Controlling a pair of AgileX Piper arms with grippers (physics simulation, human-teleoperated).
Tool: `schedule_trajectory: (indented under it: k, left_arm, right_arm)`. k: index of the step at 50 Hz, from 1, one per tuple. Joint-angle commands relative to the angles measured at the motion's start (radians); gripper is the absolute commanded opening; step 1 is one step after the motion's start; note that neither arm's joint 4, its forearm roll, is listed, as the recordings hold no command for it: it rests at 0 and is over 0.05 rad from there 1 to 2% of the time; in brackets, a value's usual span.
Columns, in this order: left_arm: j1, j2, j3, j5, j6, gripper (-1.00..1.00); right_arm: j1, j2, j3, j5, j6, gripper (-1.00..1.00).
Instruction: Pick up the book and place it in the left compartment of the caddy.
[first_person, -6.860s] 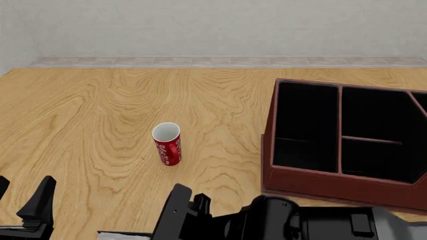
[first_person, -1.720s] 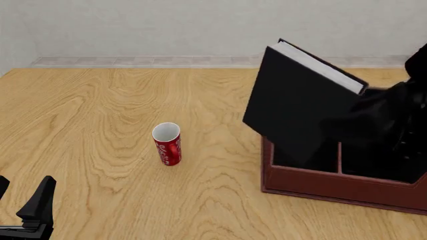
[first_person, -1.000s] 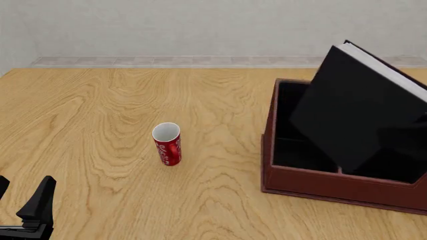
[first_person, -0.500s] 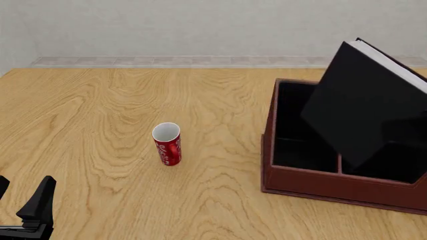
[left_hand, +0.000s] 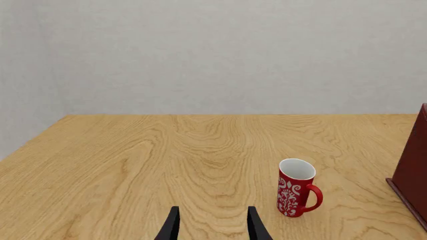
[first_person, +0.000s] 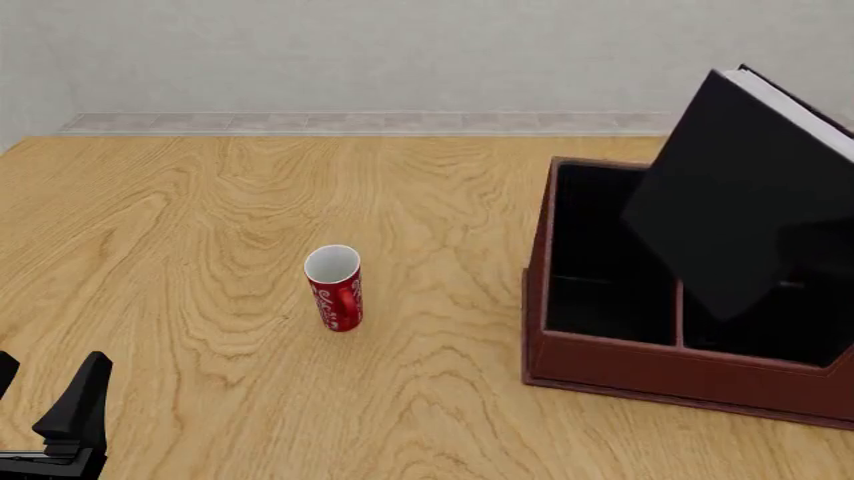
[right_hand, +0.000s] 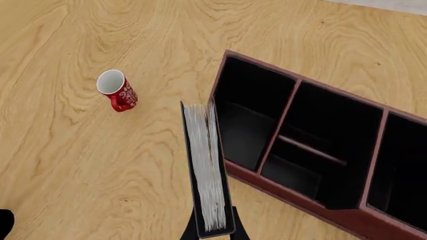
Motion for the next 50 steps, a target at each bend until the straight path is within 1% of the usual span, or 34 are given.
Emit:
schedule_trajectory:
  k: [1, 8, 15, 18, 20, 34, 50]
  left_arm:
    - [0.0, 0.002, -0.002, -0.002, 0.001, 1.0]
    - [0.0, 0.002, -0.002, -0.002, 0.001, 1.0]
    - [0.0, 0.002, -0.002, -0.002, 0.001, 1.0]
    - [0.0, 0.002, -0.002, -0.002, 0.001, 1.0]
    - [0.0, 0.002, -0.002, -0.002, 0.001, 1.0]
    - [0.0, 0.002, -0.002, -0.002, 0.001, 1.0]
    - [0.0, 0.002, -0.002, -0.002, 0.001, 1.0]
  right_arm:
    - [-0.029, 0.006, -0.019, -0.002, 0.024, -1.0]
    - [-0.028, 0.023, -0.013, -0.021, 0.029, -1.0]
    - [-0.037, 0.037, 0.026, -0.07, 0.033, -1.0]
    - [-0.05, 0.042, 0.038, -0.077, 0.018, -1.0]
    - [-0.047, 0.048, 0.048, -0.091, 0.027, -1.0]
    - [-0.055, 0.083, 0.109, -0.168, 0.022, -1.0]
    - [-0.075, 0.113, 0.118, -0.202, 0.022, -1.0]
